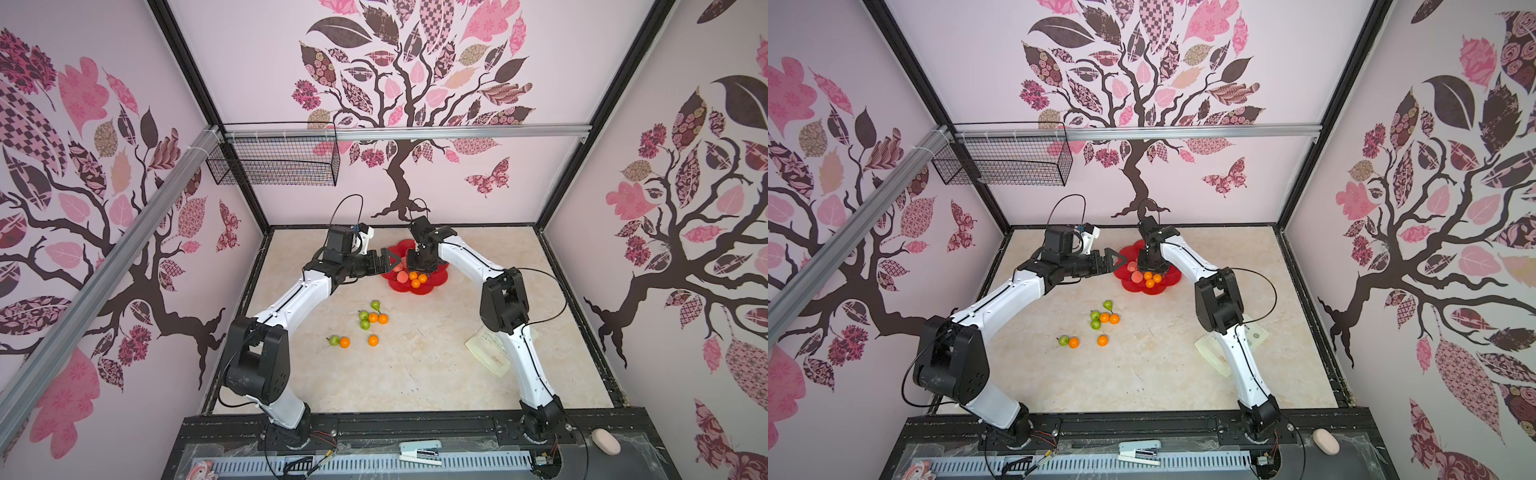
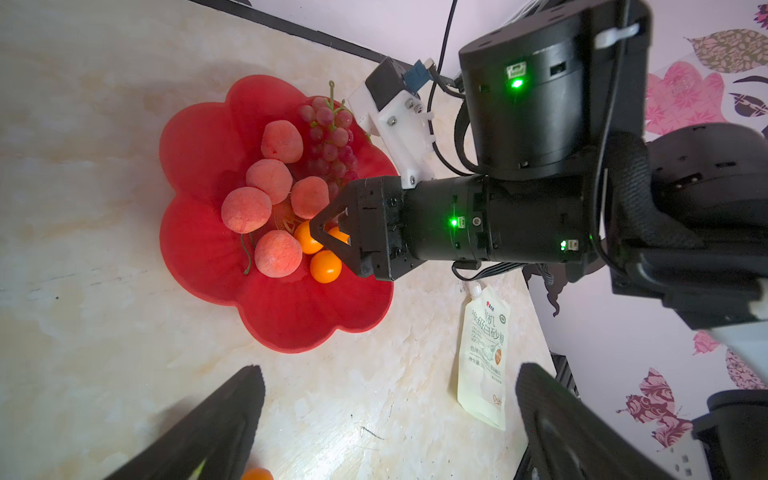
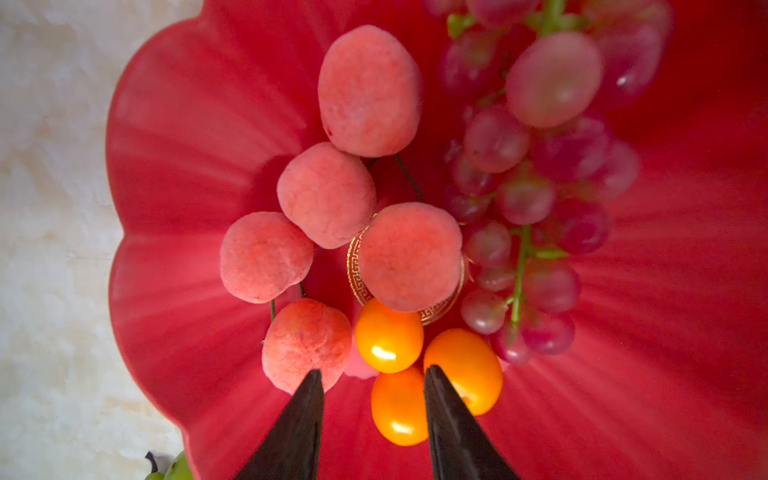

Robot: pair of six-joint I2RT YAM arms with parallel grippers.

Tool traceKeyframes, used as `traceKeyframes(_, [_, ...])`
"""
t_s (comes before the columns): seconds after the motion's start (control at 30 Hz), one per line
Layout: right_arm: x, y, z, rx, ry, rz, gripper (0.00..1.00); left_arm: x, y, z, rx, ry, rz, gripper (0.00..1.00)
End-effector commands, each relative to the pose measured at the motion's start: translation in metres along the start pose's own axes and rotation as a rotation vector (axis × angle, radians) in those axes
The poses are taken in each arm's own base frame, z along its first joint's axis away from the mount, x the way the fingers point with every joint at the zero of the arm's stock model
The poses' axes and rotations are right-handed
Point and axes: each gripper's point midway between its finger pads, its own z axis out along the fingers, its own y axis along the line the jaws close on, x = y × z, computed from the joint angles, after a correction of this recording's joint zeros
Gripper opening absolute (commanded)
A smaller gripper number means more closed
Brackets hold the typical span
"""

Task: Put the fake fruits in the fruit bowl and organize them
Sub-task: 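Lower the kumquat into the bowl and open the right gripper, then move the right gripper back over another kumquat near the robot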

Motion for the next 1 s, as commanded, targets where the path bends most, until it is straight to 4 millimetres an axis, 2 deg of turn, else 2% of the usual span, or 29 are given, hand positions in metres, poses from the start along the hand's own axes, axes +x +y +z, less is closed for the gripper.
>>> traceKeyframes(0.0, [-0.014,0.009,-0.048,-0.04,-0.063,-0.013,0.43,0.006,-0.005,-0.021,-0.046,-0.011,0.007,0.99])
traceKeyframes(0.2, [0.0,0.019,-0.089,-0.11,-0.116,-0.001,0.43,0.028,-0.005,-0.053,-0.137,-0.028,-0.033,0.98])
traceKeyframes(0.43, [0.053,0.023,-0.112,-0.116,-0.119,-0.031,0.43,0.071,0.004,-0.082,-0.192,-0.026,-0.107,0.98])
traceKeyframes(0.7, [0.125,0.047,-0.115,-0.128,-0.07,-0.083,0.43,0.117,0.009,-0.112,-0.249,-0.025,-0.161,0.98])
traceKeyframes(0.97, [0.188,0.079,-0.102,-0.15,0.0,-0.133,0.44,0.165,0.03,-0.133,-0.319,0.002,-0.267,0.98])
